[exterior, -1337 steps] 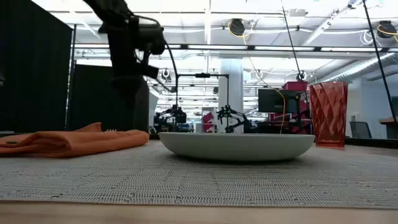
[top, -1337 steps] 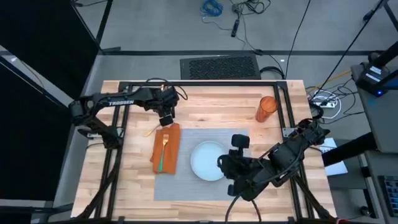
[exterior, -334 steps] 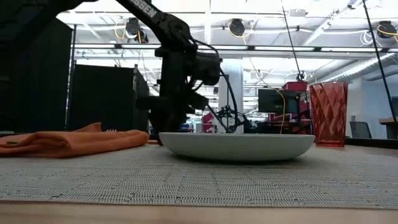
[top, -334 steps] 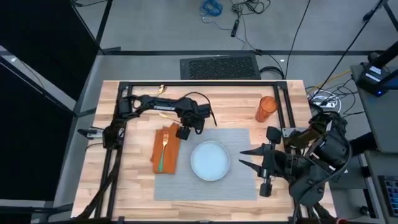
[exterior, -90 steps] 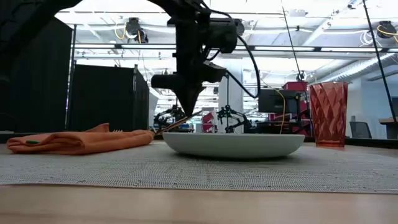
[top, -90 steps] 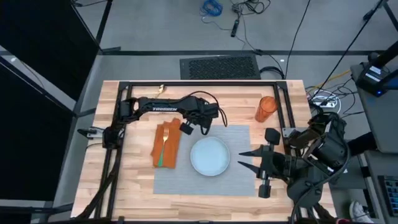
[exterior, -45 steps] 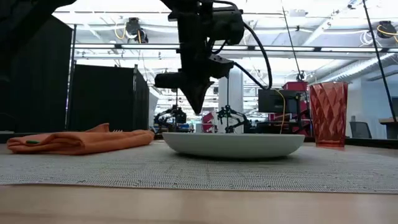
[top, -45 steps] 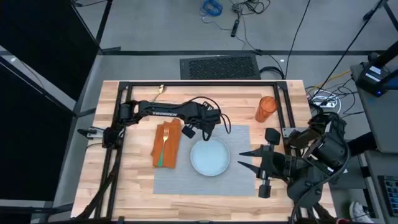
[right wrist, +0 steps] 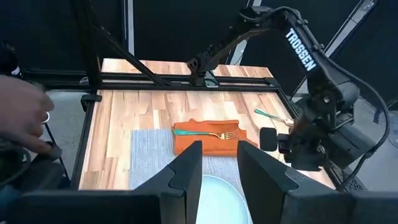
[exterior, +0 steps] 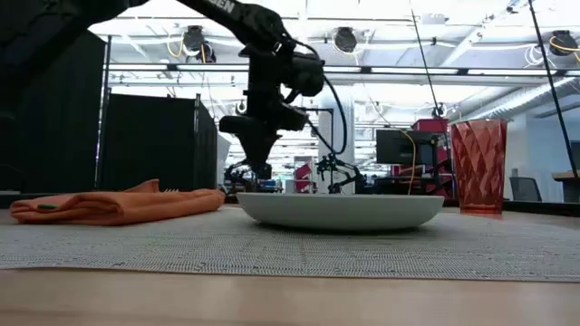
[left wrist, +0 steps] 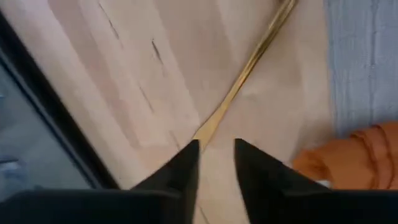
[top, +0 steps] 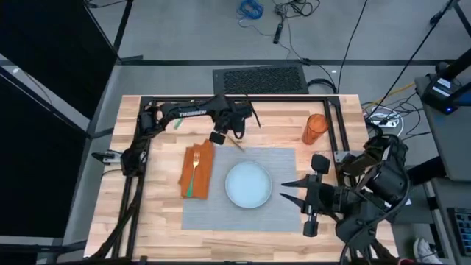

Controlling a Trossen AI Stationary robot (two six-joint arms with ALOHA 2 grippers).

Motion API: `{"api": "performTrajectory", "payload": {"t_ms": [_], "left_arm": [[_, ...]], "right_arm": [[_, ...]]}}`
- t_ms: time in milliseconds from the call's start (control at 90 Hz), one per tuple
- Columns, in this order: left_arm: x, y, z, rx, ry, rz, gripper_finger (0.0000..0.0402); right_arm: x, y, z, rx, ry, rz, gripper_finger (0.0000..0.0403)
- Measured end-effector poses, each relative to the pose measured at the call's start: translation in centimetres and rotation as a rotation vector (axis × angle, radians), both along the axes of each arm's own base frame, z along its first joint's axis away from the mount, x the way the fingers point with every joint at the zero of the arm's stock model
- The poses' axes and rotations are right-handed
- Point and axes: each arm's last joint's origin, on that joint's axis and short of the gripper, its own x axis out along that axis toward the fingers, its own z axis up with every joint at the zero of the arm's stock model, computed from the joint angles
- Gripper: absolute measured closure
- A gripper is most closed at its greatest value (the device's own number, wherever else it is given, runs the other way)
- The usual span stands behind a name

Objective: Set table place
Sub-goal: Put the gold table knife on the gray table mat to the right of the blue plate

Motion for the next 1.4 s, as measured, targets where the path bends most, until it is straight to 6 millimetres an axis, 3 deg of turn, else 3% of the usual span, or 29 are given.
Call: {"api": "performTrajectory", "payload": {"t_ms": [122, 211, 444, 811, 1267, 1400], "left_arm": [[0.0, 0.0, 0.0, -0.057, -0.017, -0.037, 0.0245], [0.2, -0.1, 0.0, -0.063, -0.034, -0.068, 0.0231], [0.5, -0.3, -0.1, -0.078, -0.049, -0.124, 0.0228], [1.9, -1.2, -4.6, -0.059, 0.061, -0.137, 0.0228], [1.9, -1.6, -4.4, 0.041, 0.101, -0.046, 0.0228], [2.7, -2.1, -4.2, 0.004, 0.009, -0.047, 0.0228]], "right_arm": [[0.4, 0.0, -0.2, -0.017, 0.009, -0.002, 0.0316], [0.5, -0.1, -0.2, -0.017, 0.009, -0.008, 0.0316], [0.5, -0.1, -0.3, -0.013, 0.009, -0.016, 0.0316], [0.5, -0.1, -0.3, 0.008, 0.005, -0.023, 0.0316], [0.3, -0.2, -0.4, -0.022, 0.022, -0.021, 0.0316], [0.4, -0.2, -0.4, -0.032, 0.022, -0.018, 0.0316]]}}
